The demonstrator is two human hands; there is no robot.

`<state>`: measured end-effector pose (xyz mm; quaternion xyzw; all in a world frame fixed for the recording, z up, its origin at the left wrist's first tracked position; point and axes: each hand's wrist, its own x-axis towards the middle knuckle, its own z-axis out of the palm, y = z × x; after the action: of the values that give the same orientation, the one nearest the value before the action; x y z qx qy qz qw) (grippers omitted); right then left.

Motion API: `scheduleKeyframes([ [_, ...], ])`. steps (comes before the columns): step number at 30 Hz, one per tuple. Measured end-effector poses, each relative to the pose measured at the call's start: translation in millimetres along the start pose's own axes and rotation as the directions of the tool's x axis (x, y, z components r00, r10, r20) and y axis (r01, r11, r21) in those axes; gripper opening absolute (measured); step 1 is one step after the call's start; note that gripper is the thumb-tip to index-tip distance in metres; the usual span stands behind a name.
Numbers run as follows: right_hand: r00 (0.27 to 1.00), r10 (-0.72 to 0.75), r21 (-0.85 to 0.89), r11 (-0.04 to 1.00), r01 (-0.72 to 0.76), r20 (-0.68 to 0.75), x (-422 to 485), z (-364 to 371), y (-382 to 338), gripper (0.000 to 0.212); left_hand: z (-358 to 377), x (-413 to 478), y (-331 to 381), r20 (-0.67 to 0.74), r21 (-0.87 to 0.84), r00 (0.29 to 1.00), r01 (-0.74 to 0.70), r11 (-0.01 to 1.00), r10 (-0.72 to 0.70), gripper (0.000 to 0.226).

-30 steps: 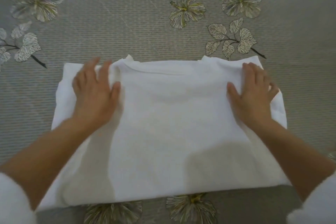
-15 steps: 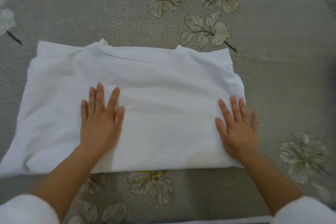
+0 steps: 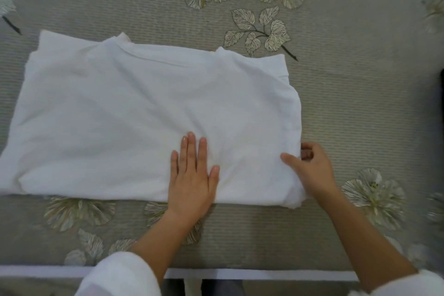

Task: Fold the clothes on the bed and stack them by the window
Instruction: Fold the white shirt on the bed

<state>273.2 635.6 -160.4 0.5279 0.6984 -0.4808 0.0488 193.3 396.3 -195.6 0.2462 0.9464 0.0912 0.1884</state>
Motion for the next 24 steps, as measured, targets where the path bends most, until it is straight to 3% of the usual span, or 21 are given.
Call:
scheduleKeyframes([
  [4,0.942,0.142,0.288,0.929,-0.233,0.304,2.3,-8.9,-16.4,0.047,-1.4,0.1,1.7,0.013,-0.008,1.0,0.01,1.0,-0.01,0.067],
  [8,0.789,0.136,0.313,0.867,-0.387,0.599,-6.1,-13.6,-42.2,0.044,-2.8,2.9,-2.8,0.033,-0.04,0.999,0.016,0.999,-0.014,0.07],
  [10,0.75,0.117,0.303,0.866,-0.398,0.651,-12.4,-11.3,-61.9,0.042,-7.3,3.7,-8.7,0.065,-0.142,0.998,-0.008,0.99,0.017,0.071],
  [13,0.758,0.045,0.306,0.898,-0.315,0.65,-26.8,5.5,-95.1,0.048,-18.6,18.9,-18.1,0.218,-0.458,0.974,0.053,0.888,0.054,0.058],
  [14,0.773,0.005,0.323,0.907,-0.271,0.634,-33.8,14.5,-107.0,0.052,-27.7,28.4,-22.3,0.315,-0.552,0.948,0.141,0.822,0.049,0.05],
  [15,0.786,-0.041,0.35,0.909,-0.227,0.617,-42.1,25.2,-118.8,0.055,-41.4,36.4,-29.8,0.421,-0.665,0.907,0.297,0.685,0.016,0.045],
  [17,0.787,-0.146,0.405,0.903,-0.141,0.599,-62.4,51.8,-142.6,0.047,-70.8,37.6,-58.7,0.55,-0.822,0.835,0.536,0.194,0.026,0.044],
  [18,0.785,-0.197,0.424,0.901,-0.092,0.588,-72.9,66.7,-153.8,0.034,-84.3,32.2,-77.4,0.545,-0.839,0.838,0.545,0.003,0.023,0.046],
  [19,0.784,-0.235,0.434,0.9,-0.048,0.575,-82.4,82.7,-164.1,0.025,-97.6,26.5,-97.3,0.538,-0.839,0.843,0.534,-0.104,-0.013,0.046],
  [21,0.788,-0.282,0.453,0.891,0.004,0.548,-98.4,118.0,-182.8,0.025,-118.3,16.7,-136.2,0.529,-0.839,0.845,0.507,-0.197,-0.078,0.047],
  [24,0.801,-0.285,0.455,0.891,0.017,0.527,-115.0,176.4,-206.8,0.038,-143.9,13.9,-185.6,0.53,-0.837,0.837,0.49,-0.242,-0.138,0.049],
])
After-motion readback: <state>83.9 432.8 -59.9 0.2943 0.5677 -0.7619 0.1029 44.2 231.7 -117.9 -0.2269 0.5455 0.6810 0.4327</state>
